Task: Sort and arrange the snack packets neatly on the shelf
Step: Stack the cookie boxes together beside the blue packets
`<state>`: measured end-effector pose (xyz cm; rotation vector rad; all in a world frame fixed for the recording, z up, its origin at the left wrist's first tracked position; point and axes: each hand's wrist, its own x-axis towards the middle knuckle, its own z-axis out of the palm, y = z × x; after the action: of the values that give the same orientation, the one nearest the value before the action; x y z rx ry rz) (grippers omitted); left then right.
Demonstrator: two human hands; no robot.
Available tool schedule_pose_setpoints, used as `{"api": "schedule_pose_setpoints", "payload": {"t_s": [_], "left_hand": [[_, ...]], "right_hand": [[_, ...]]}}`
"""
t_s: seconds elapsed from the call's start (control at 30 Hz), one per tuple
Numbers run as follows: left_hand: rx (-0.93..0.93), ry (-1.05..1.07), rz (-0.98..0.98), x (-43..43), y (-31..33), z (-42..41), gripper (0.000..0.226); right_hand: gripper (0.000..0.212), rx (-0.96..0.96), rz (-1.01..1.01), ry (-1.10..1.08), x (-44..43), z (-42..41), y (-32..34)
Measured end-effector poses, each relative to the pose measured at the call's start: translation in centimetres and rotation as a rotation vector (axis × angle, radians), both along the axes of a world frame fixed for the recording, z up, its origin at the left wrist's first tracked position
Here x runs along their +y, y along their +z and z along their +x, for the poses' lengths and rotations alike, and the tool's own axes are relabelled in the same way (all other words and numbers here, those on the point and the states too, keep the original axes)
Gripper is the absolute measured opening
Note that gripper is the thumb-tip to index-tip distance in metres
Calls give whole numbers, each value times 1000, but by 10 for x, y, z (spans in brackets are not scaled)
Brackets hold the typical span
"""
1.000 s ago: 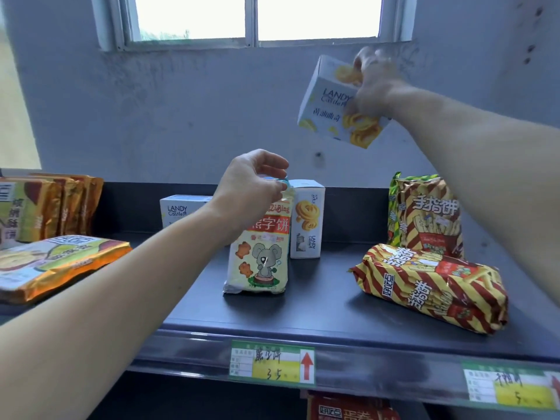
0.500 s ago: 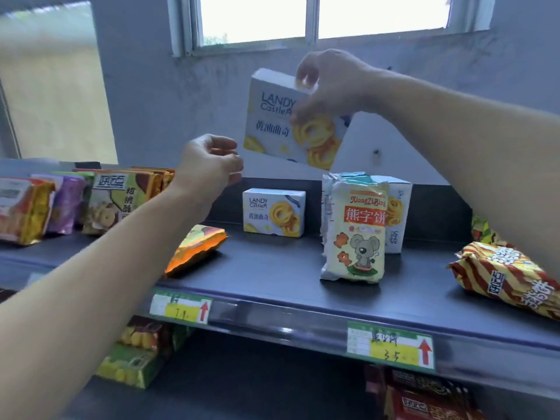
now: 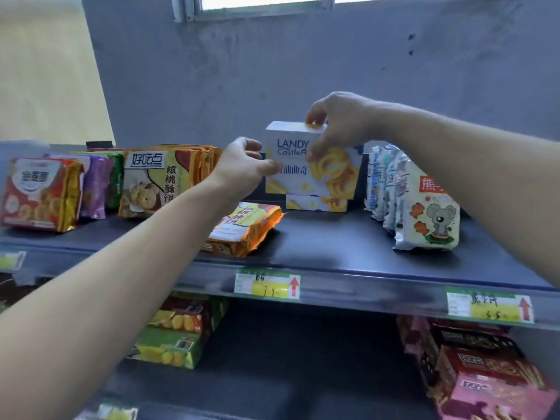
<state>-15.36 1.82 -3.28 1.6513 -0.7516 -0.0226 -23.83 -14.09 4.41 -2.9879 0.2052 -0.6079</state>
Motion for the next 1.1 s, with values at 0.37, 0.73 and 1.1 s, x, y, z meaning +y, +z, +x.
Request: {"api": "schedule_pose_setpoints", "payload": {"t_s": [0.37,0.73,1.1], "left_hand": [[126,-215,31,-12,-15,37,60],[198,-396,97,-51,3,55,56],[207,-310,217,-80,-2,90,46]], "right_hand": [[43,78,98,-153,11,5,-8],[50,72,144,-187,-17,19,-9],[68,159,178,-343,-46,44,-23]]}}
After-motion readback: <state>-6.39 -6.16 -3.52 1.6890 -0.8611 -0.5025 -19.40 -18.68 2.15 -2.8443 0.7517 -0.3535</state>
